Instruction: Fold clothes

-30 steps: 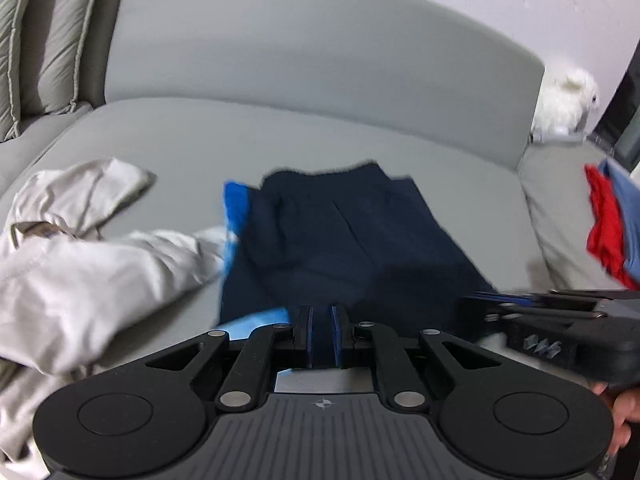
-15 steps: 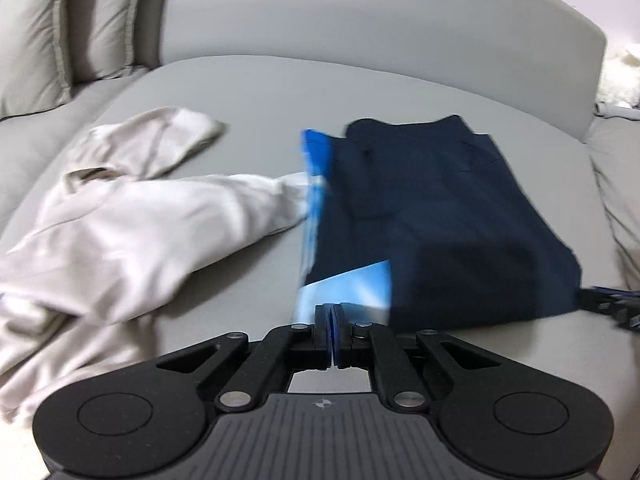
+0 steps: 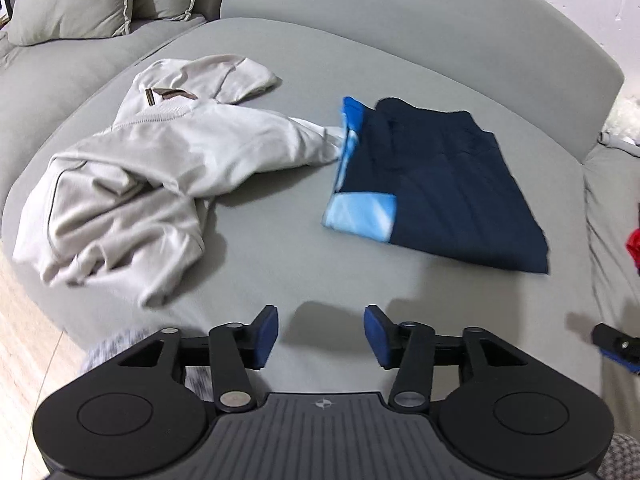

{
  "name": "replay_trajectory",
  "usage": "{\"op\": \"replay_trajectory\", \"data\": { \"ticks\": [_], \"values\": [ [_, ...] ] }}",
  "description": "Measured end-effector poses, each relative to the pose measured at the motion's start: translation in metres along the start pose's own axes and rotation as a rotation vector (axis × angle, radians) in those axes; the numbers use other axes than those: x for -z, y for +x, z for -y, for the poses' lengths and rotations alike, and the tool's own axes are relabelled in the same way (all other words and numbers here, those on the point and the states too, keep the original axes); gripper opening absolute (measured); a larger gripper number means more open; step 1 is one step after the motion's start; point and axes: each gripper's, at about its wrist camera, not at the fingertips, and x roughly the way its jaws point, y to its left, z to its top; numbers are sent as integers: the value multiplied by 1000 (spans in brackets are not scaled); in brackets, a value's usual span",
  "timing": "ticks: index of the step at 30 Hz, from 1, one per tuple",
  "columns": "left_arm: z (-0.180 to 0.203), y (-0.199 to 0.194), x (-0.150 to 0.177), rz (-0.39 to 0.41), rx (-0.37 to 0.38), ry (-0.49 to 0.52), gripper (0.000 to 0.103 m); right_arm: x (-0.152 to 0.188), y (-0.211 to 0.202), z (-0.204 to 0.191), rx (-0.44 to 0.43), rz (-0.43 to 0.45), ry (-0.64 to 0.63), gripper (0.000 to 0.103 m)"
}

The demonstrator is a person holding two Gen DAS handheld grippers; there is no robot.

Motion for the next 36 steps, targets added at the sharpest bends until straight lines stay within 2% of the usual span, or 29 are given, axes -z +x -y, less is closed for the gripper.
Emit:
{"op": "replay_trajectory", "data": {
  "ticks": [2,4,5,6,7,8,10,13,19,23,27,36],
  "values": [
    [11,-13,2,25,-7,48,59,6,-14,-12,-6,8,-20,52],
    [26,-36,6,62,-57,127,64,15,-36,-33,-2,33,-87,58],
    [29,-41,6,73,-65,143,73,19,-47,-43,18,48,-129,66],
    [34,-55,9,106,-73,171,74,22,-54,-49,43,59,-162,72],
    [37,-64,11,128,-73,182,74,24,-59,-54,64,66,-184,83],
    [37,-70,14,134,-72,186,77,29,-67,-62,109,84,-225,87],
    [39,-82,20,147,-69,193,80,37,-77,-73,170,95,-276,87],
    [37,-92,29,140,-55,190,81,46,-86,-82,209,87,-298,88],
    [33,-108,48,153,-50,220,86,66,-106,-98,212,108,-285,92],
    [35,-104,61,122,-43,258,87,80,-117,-104,210,129,-274,92],
    [37,-95,59,95,-51,259,87,89,-112,-107,220,117,-307,93],
    [43,-85,55,80,-55,259,87,84,-99,-97,210,87,-297,93]
  ]
}}
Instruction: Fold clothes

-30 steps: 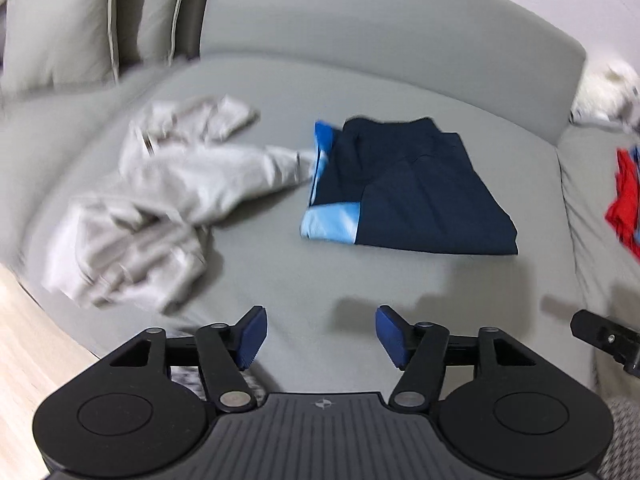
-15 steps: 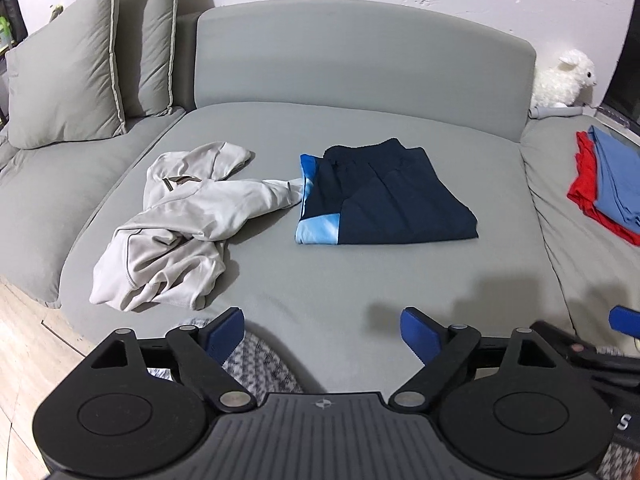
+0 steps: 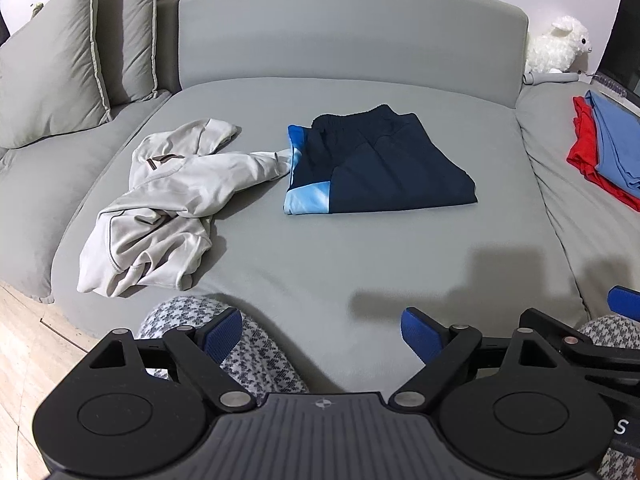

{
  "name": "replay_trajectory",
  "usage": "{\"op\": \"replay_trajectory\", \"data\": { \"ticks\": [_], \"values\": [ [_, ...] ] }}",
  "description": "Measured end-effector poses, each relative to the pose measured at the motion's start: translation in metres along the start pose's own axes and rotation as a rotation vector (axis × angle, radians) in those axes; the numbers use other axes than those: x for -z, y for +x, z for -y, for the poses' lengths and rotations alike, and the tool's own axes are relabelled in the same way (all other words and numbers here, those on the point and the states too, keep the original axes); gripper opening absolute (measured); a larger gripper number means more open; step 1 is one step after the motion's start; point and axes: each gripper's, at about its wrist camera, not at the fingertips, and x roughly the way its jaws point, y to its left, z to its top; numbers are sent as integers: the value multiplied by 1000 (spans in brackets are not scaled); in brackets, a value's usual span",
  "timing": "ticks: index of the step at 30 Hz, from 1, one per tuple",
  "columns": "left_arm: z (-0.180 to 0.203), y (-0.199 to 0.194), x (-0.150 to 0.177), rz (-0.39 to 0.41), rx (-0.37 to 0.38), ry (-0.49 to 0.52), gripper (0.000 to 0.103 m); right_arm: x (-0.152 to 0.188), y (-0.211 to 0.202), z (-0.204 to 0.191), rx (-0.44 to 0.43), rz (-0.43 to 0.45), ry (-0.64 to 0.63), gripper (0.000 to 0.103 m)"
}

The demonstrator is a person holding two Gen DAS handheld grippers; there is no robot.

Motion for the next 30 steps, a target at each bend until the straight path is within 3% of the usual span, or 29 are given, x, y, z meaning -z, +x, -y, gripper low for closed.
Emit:
{"op": "replay_trajectory", "data": {
  "ticks": [30],
  "values": [
    [4,5,-1,-13,5,0,84,0,0,3,12,14,-18,93]
  ]
}}
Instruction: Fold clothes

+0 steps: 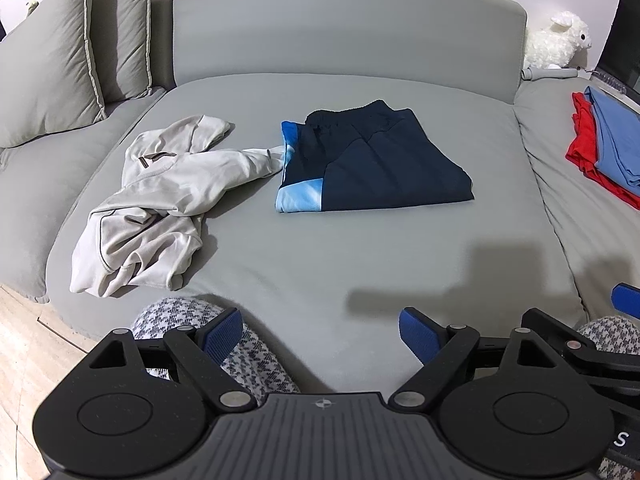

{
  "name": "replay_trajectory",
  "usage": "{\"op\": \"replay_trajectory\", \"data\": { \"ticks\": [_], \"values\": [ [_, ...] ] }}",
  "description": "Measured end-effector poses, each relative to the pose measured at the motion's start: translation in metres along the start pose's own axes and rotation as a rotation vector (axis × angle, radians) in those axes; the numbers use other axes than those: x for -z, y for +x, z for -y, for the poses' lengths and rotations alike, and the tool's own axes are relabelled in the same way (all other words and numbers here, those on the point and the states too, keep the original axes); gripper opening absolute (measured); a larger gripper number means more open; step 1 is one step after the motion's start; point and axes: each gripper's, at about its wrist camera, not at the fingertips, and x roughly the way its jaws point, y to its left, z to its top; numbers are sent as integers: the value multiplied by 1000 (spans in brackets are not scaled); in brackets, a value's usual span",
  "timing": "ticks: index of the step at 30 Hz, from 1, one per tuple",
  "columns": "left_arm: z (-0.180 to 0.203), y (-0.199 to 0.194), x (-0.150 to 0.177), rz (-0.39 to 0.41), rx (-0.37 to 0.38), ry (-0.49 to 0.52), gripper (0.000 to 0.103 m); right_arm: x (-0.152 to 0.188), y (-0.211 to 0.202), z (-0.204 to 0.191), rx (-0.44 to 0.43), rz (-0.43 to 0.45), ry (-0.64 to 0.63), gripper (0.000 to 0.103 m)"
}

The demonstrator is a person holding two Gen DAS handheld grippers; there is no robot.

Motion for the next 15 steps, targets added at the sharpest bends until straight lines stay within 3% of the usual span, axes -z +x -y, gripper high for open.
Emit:
{"op": "replay_trajectory", "data": {
  "ticks": [15],
  "values": [
    [-1,0,1,2,0,-13,84,1,0,-2,5,11,-8,93]
  ]
}}
